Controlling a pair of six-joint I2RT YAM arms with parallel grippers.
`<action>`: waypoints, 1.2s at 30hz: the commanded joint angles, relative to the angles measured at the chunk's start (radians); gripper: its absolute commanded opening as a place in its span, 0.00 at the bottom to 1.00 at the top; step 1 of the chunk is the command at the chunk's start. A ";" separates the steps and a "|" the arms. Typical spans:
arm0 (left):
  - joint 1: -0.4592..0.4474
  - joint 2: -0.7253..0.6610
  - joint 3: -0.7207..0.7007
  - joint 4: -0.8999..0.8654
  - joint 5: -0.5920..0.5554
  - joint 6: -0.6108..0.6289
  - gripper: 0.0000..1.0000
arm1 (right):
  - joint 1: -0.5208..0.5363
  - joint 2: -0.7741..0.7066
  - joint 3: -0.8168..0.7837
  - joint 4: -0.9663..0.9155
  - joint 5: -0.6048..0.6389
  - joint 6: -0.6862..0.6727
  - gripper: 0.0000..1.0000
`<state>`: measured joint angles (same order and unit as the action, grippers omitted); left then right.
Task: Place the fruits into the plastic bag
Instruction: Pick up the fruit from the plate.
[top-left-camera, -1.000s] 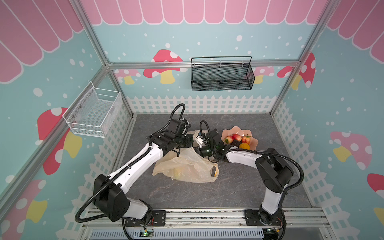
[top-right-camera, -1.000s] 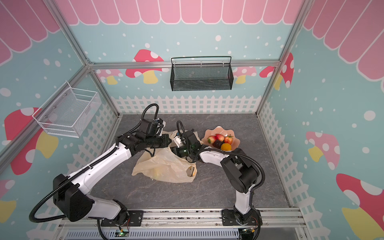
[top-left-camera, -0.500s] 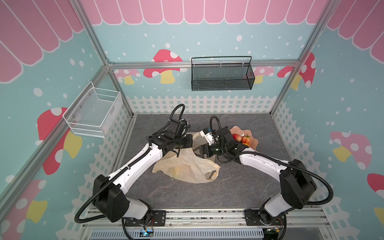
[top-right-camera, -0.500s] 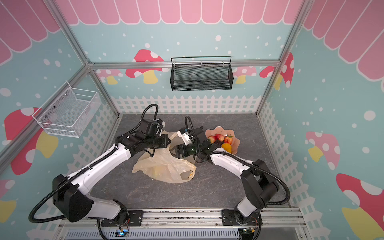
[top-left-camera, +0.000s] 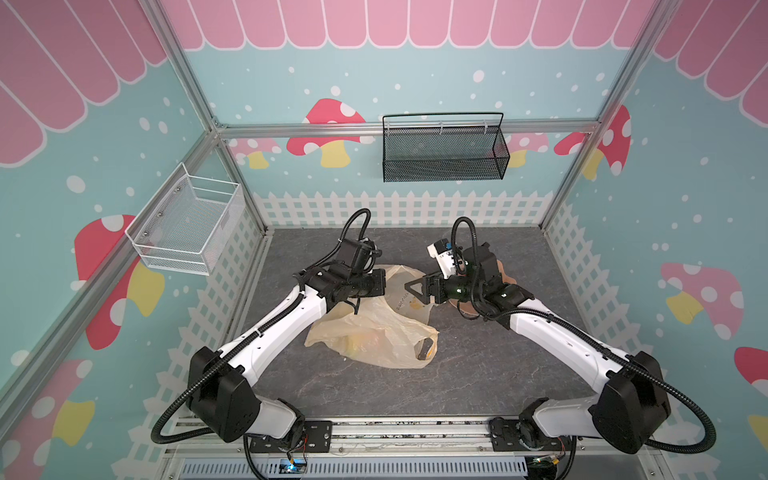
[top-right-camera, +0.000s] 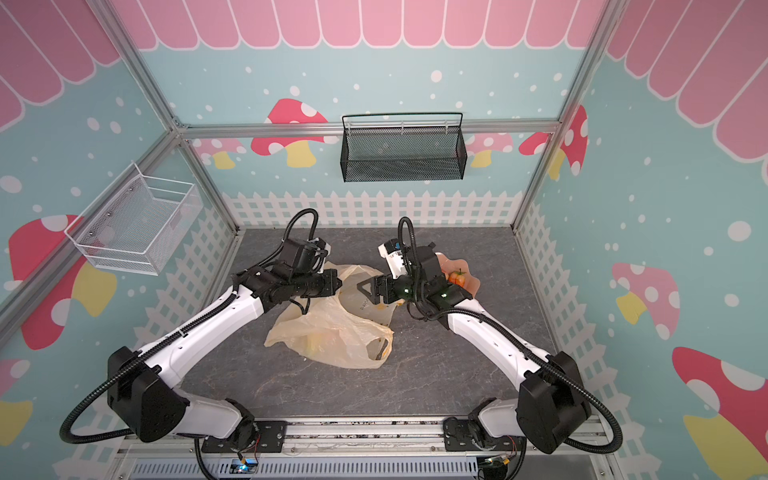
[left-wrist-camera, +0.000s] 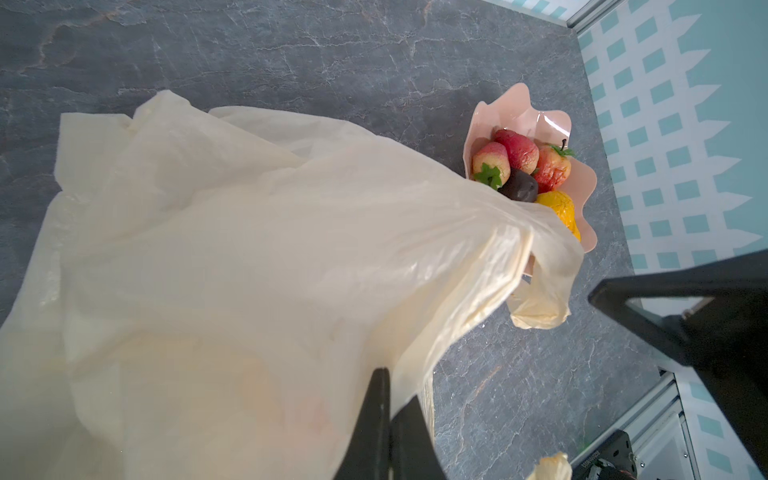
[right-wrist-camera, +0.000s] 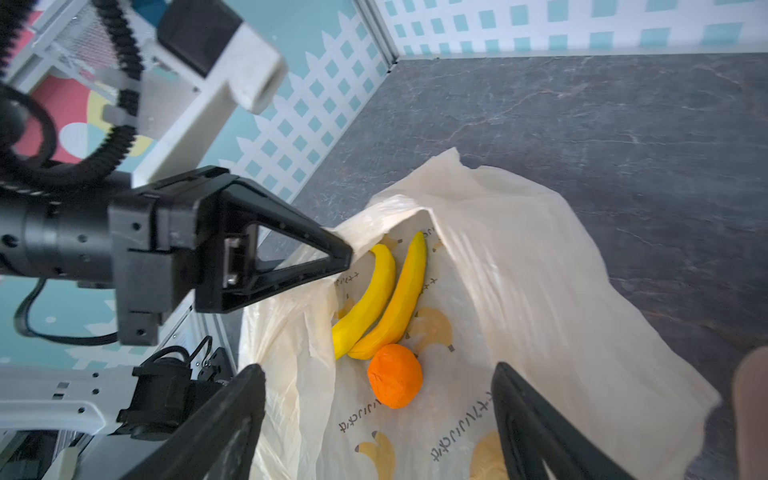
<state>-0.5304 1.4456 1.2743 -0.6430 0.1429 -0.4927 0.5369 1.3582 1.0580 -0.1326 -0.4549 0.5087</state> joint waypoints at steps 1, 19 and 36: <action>0.007 0.014 0.023 -0.007 0.005 0.008 0.00 | -0.052 -0.006 0.046 -0.162 0.093 -0.011 0.84; 0.009 0.016 0.021 -0.007 0.009 0.006 0.00 | -0.359 0.010 0.100 -0.553 0.560 -0.074 0.76; 0.009 0.019 0.021 -0.007 0.012 0.008 0.00 | -0.423 0.204 0.074 -0.463 0.526 -0.152 0.78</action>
<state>-0.5293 1.4567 1.2751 -0.6460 0.1505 -0.4900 0.1223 1.5291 1.1419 -0.6201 0.0780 0.3878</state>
